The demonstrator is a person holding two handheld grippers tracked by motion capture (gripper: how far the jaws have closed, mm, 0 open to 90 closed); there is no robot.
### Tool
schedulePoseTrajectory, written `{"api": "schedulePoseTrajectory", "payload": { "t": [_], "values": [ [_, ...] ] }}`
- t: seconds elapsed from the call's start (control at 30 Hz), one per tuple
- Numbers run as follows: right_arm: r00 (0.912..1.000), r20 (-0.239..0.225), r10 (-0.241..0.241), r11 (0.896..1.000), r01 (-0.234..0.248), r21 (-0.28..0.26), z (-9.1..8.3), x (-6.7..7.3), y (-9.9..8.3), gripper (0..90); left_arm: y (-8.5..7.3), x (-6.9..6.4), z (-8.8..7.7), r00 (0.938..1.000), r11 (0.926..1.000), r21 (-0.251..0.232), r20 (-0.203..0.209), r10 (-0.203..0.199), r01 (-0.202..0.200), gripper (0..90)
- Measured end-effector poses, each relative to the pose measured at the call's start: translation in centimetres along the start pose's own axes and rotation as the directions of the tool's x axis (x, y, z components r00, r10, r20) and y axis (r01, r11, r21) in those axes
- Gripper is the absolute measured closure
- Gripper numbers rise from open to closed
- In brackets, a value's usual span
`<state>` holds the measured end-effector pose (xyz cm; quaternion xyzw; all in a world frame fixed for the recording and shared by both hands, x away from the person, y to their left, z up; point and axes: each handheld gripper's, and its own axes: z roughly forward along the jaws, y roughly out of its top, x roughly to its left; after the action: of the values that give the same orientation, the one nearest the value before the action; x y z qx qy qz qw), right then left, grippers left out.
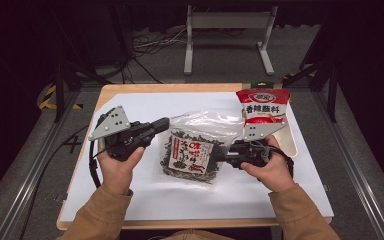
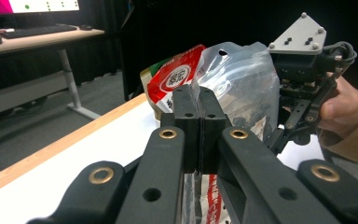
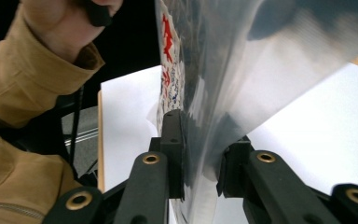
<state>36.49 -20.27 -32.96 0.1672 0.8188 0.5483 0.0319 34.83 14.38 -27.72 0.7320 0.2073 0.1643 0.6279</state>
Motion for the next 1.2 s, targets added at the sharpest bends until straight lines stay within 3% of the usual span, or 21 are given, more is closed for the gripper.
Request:
{"api": "schedulePoseTrajectory", "payload": {
  "t": [0.2,0.43,0.57,0.7,0.93,1.2],
  "values": [
    [0.9998,0.008,0.018,0.999,-0.018,0.026,-0.8,0.3,0.5,77.5,0.1,0.0,0.1,1.0,1.0,0.007,0.007,-0.002,0.002,86.1],
    [0.9993,0.017,0.034,0.997,-0.035,0.065,-1.9,0.7,1.1,77.9,0.1,0.3,-0.1,0.999,0.9995,-0.008,0.032,-0.03,0.03,73.3],
    [0.9991,0.033,0.026,0.996,-0.029,0.079,-2.5,0.8,1.3,78.0,-0.1,0.6,-0.1,0.9984,0.999,0.016,0.038,-0.043,0.042,53.9],
    [0.9977,0.059,0.034,0.998,-0.038,0.057,-3.7,0.7,1.5,78.1,-0.3,0.8,-0.2,0.9984,0.9984,0.028,0.028,-0.05,0.049,47.3],
    [0.9915,0.123,0.041,0.998,-0.045,0.034,-6.1,0.3,2.0,78.0,-0.7,1.3,-0.1,0.9983,0.9963,0.065,0.017,-0.057,0.055,44.1],
    [0.9853,0.164,0.048,0.998,-0.052,0.021,-7.7,0.0,2.5,77.9,-1.1,1.7,-0.1,0.9984,0.994,0.095,0.004,-0.056,0.056,43.1]
  ]
}}
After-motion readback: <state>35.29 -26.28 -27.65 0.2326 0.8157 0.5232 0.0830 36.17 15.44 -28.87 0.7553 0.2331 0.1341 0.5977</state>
